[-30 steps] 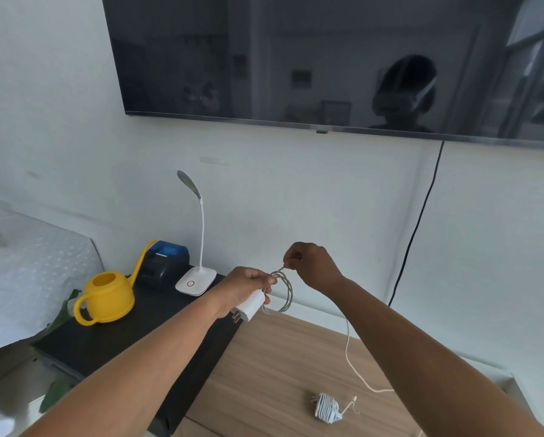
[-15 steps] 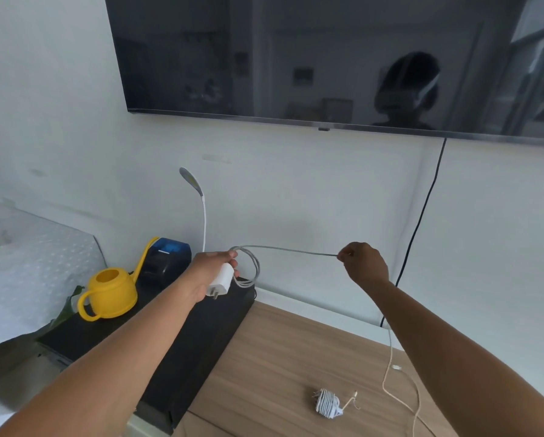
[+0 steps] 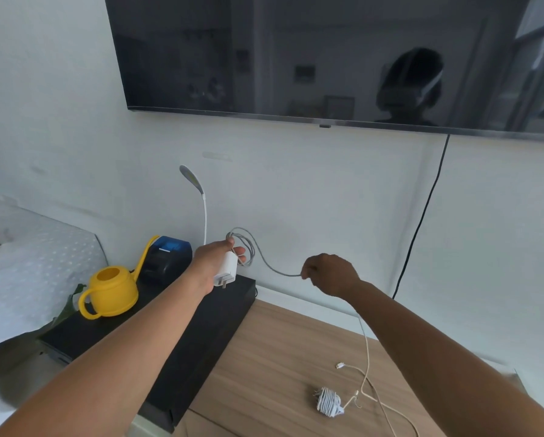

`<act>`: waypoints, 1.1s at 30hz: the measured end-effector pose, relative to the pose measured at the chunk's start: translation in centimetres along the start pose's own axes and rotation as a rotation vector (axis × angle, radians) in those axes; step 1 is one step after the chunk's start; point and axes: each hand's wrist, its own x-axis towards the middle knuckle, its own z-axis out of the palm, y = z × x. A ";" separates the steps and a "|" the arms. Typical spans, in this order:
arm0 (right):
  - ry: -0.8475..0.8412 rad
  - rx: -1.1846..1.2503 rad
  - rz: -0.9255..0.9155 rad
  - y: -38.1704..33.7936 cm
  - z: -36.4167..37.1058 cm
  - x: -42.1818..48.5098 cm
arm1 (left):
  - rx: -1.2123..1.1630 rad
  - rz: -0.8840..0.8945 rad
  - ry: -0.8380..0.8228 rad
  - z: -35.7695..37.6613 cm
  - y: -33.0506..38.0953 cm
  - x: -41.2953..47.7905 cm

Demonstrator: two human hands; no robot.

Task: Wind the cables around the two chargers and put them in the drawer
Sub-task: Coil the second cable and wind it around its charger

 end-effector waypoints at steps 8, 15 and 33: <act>-0.113 0.072 -0.216 -3.2 -1.4 -0.2 | 0.156 0.050 -0.072 2.3 -0.6 -1.3; 0.008 0.196 -0.175 -3.1 -1.9 0.1 | 0.355 0.086 -0.228 4.2 -1.5 -2.9; 0.132 0.219 0.015 -0.3 -1.4 1.1 | 0.516 0.081 -0.335 4.1 -2.0 -2.6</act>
